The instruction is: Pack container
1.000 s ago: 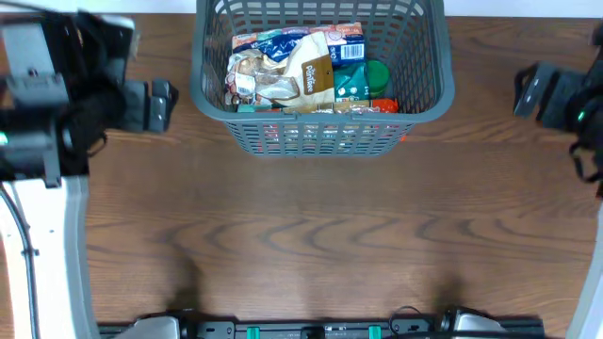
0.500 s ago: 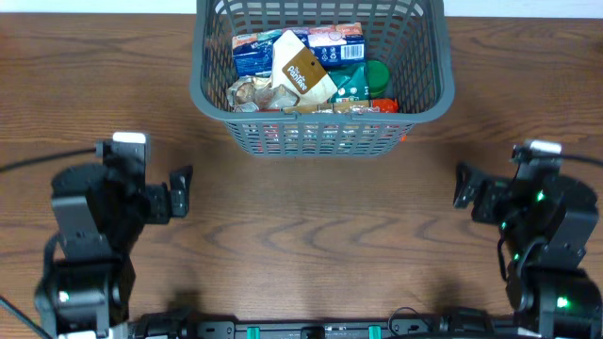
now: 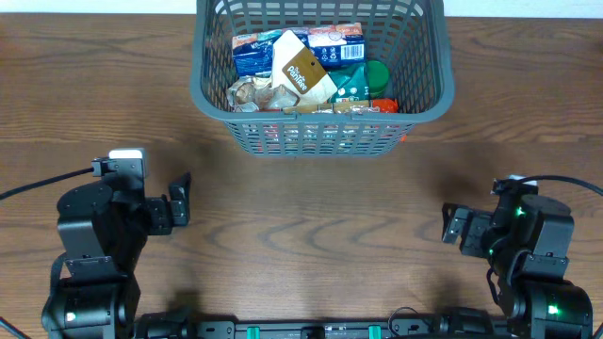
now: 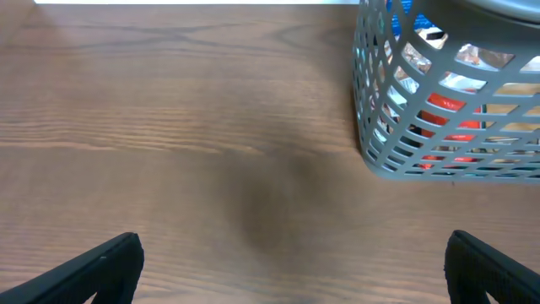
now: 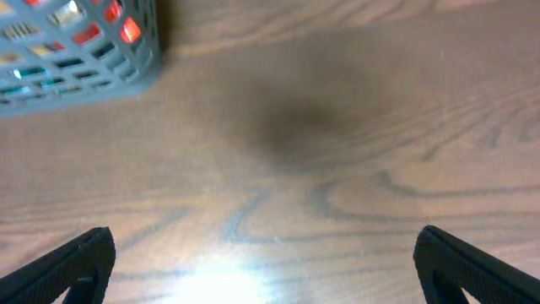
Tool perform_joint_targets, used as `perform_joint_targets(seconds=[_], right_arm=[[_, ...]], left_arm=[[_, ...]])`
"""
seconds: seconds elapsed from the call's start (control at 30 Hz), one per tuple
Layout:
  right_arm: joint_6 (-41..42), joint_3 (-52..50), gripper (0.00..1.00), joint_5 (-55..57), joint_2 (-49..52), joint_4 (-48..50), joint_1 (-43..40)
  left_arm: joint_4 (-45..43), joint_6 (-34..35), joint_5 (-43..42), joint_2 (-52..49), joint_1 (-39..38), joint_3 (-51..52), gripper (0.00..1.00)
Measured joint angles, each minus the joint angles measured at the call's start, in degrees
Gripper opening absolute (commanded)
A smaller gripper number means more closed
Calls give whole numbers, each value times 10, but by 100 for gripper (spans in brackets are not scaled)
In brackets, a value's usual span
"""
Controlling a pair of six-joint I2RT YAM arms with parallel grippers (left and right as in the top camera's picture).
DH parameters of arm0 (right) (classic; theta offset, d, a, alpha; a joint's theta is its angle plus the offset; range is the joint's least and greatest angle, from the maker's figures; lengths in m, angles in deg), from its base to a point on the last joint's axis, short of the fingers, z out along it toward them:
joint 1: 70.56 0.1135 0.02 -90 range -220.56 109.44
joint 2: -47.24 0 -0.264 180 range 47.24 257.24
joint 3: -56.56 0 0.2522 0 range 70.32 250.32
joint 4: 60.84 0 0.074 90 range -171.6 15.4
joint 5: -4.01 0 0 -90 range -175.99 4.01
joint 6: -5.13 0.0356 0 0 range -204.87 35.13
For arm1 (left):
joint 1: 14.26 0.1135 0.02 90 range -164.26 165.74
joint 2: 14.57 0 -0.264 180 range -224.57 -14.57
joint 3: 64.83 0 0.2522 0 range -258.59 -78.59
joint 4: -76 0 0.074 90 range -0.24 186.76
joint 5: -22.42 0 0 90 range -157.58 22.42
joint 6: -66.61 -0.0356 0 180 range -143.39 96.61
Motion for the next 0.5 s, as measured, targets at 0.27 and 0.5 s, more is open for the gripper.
perform_joint_targets(seconds=[0.27, 0.5], right_arm=[[1, 0, 99, 0, 0, -12, 0], [1, 0, 99, 0, -7, -12, 0]], left_arm=[[0, 0, 0, 0, -2, 0, 99], [0, 0, 0, 0, -2, 0, 99]])
